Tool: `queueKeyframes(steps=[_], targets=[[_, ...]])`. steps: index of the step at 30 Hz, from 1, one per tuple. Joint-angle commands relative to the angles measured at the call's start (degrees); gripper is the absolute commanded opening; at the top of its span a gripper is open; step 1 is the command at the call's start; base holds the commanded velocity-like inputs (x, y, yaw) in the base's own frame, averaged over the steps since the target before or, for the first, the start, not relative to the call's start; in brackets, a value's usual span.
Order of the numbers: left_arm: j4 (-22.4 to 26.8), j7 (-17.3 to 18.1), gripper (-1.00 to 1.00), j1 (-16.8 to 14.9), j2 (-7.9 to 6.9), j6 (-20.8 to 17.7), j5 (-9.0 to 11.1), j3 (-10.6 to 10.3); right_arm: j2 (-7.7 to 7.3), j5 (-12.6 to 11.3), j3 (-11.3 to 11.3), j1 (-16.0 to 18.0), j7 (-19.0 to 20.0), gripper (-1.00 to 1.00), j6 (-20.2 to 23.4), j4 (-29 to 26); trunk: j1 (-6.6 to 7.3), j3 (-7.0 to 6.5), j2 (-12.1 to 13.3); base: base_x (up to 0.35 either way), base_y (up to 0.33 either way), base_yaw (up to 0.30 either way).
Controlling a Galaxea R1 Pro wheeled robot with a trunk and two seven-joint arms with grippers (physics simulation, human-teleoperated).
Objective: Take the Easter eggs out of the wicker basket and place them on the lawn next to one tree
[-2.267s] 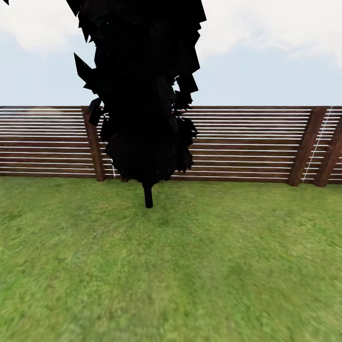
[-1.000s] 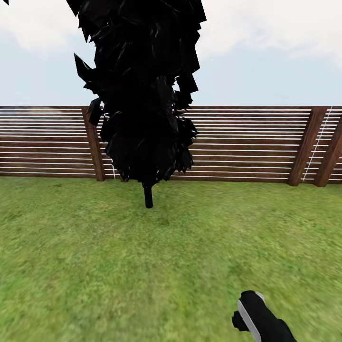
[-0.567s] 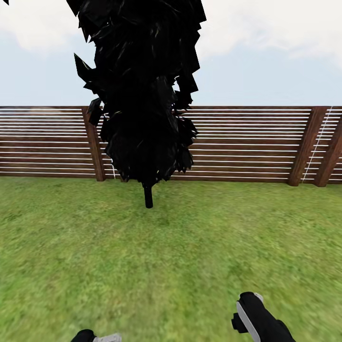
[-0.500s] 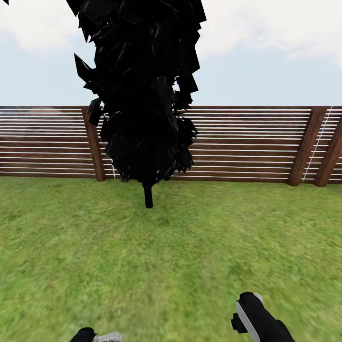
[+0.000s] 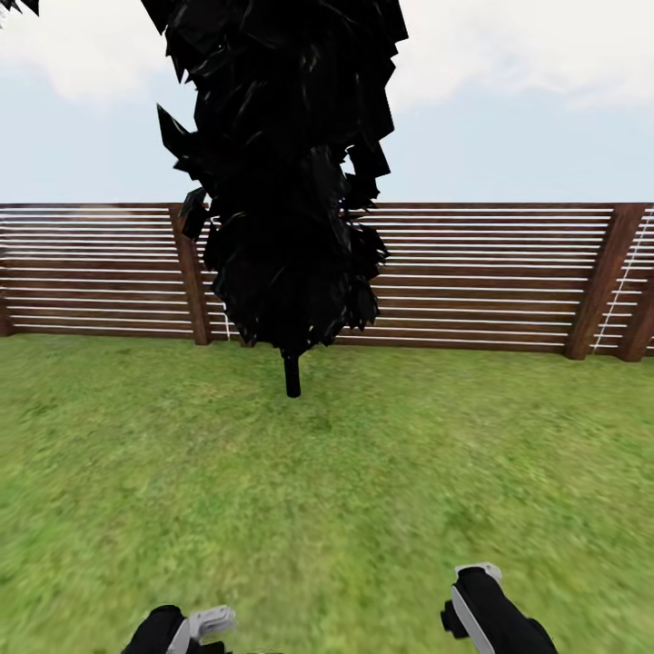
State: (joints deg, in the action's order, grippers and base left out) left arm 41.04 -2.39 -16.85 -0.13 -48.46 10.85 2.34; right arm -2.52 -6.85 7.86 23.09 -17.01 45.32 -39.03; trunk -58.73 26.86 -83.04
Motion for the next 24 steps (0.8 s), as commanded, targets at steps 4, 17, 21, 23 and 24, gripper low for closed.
queueKeyframes(steps=[4,17,21,23,24], targets=[[2.8,-1.9,1.00,0.0,0.71,-0.6,0.4,0.0,0.00,-1.1,0.4,0.0,-0.5,1.00,-0.1,0.6,0.00,0.07,0.0,0.000,0.000,0.149],[3.2,-6.1,1.00,0.0,-3.91,-0.9,0.5,5.2,-0.71,-1.2,0.0,0.0,-0.8,1.00,-2.3,1.0,0.00,0.07,0.0,0.000,0.000,0.025],[2.5,-5.7,1.00,0.0,-4.61,-1.0,0.5,5.2,-0.67,-1.0,0.1,0.0,-0.9,1.00,-2.7,1.0,0.00,0.07,0.0,0.000,0.000,0.187],[1.2,-5.1,1.00,0.0,-4.57,-1.1,0.5,5.1,-0.65,-1.1,0.1,0.0,-0.6,1.00,-2.5,1.1,0.00,0.07,0.0,0.000,0.000,0.091],[0.9,-5.0,1.00,0.0,-4.48,-1.1,0.5,5.1,-0.65,-1.1,0.1,0.0,-0.6,1.00,-2.5,1.1,0.00,0.07,0.0,0.000,0.000,0.034]])
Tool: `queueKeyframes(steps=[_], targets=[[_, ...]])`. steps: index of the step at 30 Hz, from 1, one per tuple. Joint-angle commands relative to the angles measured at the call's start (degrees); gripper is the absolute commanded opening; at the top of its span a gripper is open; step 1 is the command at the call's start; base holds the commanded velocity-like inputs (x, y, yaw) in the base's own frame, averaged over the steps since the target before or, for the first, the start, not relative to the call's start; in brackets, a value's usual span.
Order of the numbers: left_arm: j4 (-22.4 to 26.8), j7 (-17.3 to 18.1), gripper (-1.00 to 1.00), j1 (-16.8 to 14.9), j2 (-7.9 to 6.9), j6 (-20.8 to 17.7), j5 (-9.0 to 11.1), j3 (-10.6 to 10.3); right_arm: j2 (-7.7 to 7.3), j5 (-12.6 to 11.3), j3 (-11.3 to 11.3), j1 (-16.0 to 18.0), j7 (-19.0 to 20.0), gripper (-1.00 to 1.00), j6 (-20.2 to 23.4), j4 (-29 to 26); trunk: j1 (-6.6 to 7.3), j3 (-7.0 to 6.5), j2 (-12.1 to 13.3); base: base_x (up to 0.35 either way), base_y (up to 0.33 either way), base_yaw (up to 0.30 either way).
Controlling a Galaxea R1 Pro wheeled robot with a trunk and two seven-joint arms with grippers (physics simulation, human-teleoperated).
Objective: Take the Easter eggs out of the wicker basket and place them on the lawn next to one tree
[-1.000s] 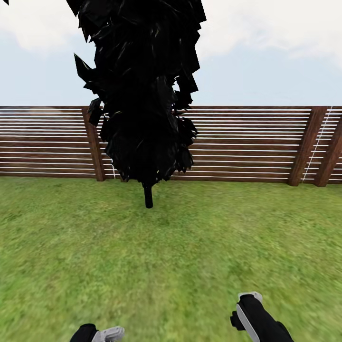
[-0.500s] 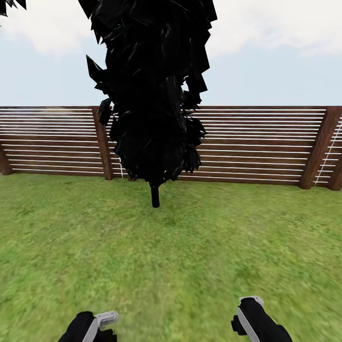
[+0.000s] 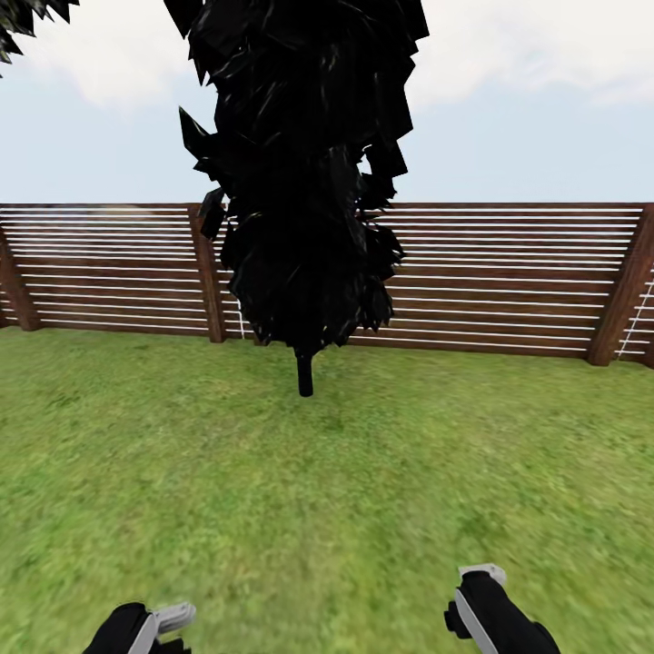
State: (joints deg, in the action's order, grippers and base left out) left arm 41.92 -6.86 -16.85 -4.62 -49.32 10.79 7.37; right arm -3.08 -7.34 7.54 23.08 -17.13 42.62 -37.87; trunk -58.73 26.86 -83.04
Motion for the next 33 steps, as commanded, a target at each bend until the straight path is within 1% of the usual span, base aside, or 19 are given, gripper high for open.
queueKeyframes(steps=[1,3,6,10,12,14,20,24,33], targets=[[-0.1,-0.6,1.00,0.0,0.12,-0.2,0.6,0.0,-0.08,-0.6,0.4,0.0,-0.5,1.00,0.3,0.2,0.00,0.06,0.0,0.000,0.000,0.022],[-0.3,-1.2,1.00,0.0,0.18,0.0,0.4,-0.1,-0.09,-0.2,0.5,0.0,-0.7,1.00,0.2,2.7,0.00,0.06,0.0,0.000,0.000,0.009],[-0.4,-1.4,1.00,0.0,0.07,0.1,0.3,-0.1,-0.40,0.6,0.4,0.0,-0.8,1.00,0.2,4.9,0.00,0.06,0.0,0.000,0.000,0.004],[-1.3,-1.3,1.00,0.0,0.08,0.2,0.4,-0.1,-1.60,1.3,0.2,0.0,-0.8,1.00,0.0,5.7,0.00,0.06,0.0,0.000,0.000,0.000],[-1.5,-1.2,1.00,0.0,0.21,0.2,0.4,-0.1,-1.76,1.2,0.1,0.0,-0.6,1.00,-0.1,5.8,0.00,0.06,0.0,0.000,0.000,0.007],[-1.6,-1.3,1.00,0.0,0.27,0.3,0.3,-0.2,-1.58,1.2,0.2,0.0,-0.6,1.00,-0.2,5.8,0.00,0.06,0.0,0.000,0.000,0.125],[-1.6,-1.4,1.00,0.0,0.43,0.3,0.4,-0.4,-1.18,1.5,0.6,0.0,-0.8,1.00,-0.3,5.8,0.00,0.06,0.0,0.000,0.000,0.264],[-1.6,-1.4,1.00,0.0,0.76,0.4,0.4,-0.4,-1.14,1.6,0.6,0.0,-0.8,1.00,-0.3,5.8,0.00,0.06,0.0,0.000,0.000,0.296],[-1.4,-1.3,1.00,0.0,0.75,0.4,0.5,-0.4,-1.14,1.6,0.6,0.0,-0.8,1.00,-0.3,5.8,0.00,0.06,0.0,0.000,0.000,0.298]])
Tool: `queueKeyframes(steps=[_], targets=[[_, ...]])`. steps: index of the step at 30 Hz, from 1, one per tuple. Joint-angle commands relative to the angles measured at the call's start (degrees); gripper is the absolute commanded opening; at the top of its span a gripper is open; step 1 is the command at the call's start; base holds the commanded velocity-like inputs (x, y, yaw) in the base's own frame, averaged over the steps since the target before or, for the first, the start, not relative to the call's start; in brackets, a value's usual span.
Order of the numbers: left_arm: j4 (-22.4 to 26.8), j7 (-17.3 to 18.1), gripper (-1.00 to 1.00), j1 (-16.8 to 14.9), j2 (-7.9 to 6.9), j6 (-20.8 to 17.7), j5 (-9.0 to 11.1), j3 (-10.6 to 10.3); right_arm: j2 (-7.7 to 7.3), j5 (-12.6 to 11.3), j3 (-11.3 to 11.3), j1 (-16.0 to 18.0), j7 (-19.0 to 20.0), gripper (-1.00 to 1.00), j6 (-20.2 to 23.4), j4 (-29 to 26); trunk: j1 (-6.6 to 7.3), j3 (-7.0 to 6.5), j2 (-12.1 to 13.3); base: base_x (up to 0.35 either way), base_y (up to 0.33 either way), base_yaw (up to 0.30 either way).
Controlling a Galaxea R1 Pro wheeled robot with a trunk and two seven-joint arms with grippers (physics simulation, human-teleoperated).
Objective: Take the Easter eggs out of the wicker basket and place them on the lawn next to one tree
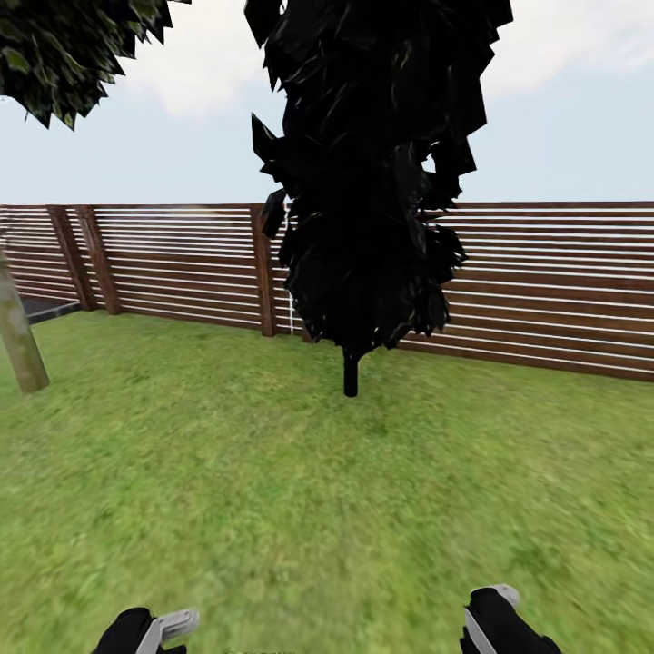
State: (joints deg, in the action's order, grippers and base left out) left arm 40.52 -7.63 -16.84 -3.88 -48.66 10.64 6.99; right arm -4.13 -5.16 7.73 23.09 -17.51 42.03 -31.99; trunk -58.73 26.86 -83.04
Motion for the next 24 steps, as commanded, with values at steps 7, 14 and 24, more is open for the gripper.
queueKeyframes(steps=[7,14,24], targets=[[0.1,-0.4,1.00,0.0,0.00,-0.2,0.6,0.0,-0.09,-0.6,0.4,0.0,-0.4,1.00,0.3,-0.1,0.00,0.06,0.0,0.000,0.000,0.298],[0.1,-0.3,1.00,0.0,0.01,-0.2,0.6,0.0,-0.08,-0.6,0.5,0.0,-0.4,1.00,0.3,-0.1,0.00,0.06,0.0,0.000,0.000,0.298],[0.3,-0.2,1.00,0.0,0.01,-0.1,0.7,0.1,0.00,-0.5,0.6,0.0,-0.4,1.00,0.3,-0.1,0.00,0.06,0.0,0.000,0.000,0.298]])
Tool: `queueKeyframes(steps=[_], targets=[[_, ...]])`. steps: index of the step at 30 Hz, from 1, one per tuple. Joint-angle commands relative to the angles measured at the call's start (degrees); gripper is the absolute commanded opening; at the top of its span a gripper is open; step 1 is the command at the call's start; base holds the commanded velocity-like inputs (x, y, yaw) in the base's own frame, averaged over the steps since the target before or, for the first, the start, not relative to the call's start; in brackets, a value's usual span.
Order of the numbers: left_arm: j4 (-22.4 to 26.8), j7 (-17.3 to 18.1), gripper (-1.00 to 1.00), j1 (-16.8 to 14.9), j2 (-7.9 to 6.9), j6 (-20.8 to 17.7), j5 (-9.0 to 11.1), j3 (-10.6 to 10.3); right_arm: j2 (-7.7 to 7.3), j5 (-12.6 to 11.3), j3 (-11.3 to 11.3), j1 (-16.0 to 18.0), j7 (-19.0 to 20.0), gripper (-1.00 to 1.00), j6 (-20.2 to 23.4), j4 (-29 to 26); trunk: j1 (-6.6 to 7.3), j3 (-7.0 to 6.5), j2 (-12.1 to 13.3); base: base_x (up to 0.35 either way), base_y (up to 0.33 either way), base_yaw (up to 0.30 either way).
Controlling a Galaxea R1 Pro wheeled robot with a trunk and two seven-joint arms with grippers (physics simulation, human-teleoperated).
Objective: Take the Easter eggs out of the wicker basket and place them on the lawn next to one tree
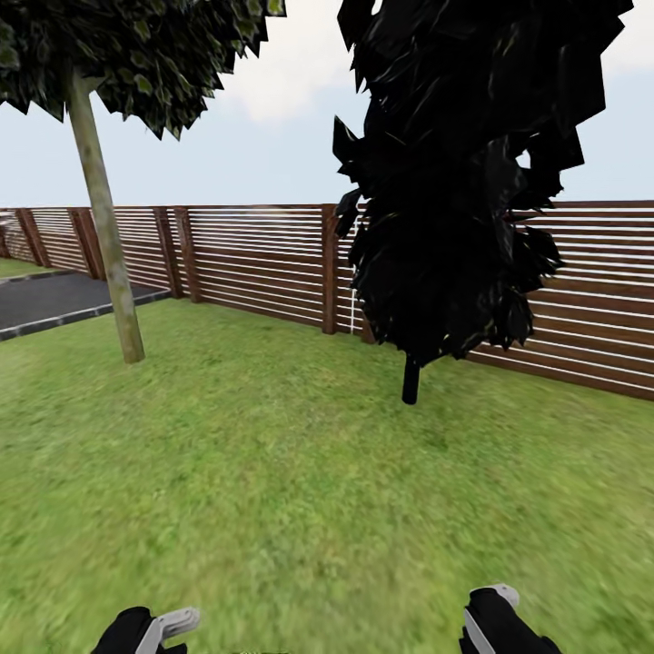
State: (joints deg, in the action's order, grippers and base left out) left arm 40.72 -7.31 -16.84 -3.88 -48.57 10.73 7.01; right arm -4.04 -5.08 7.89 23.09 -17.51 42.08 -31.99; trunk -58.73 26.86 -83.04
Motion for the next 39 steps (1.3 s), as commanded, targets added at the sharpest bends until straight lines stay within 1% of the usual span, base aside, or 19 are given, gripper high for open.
queueKeyframes(steps=[1,39], targets=[[0.1,-0.5,1.00,0.0,0.01,-0.2,0.6,0.0,-0.09,-0.6,0.4,0.0,-0.4,1.00,0.3,-0.1,0.00,0.06,0.0,0.000,0.000,0.298],[0.1,-0.3,1.00,0.0,0.09,-0.2,0.7,0.0,-0.09,-0.6,0.4,0.0,-0.4,1.00,0.3,-0.1,0.00,0.06,0.0,0.000,0.000,0.298]])
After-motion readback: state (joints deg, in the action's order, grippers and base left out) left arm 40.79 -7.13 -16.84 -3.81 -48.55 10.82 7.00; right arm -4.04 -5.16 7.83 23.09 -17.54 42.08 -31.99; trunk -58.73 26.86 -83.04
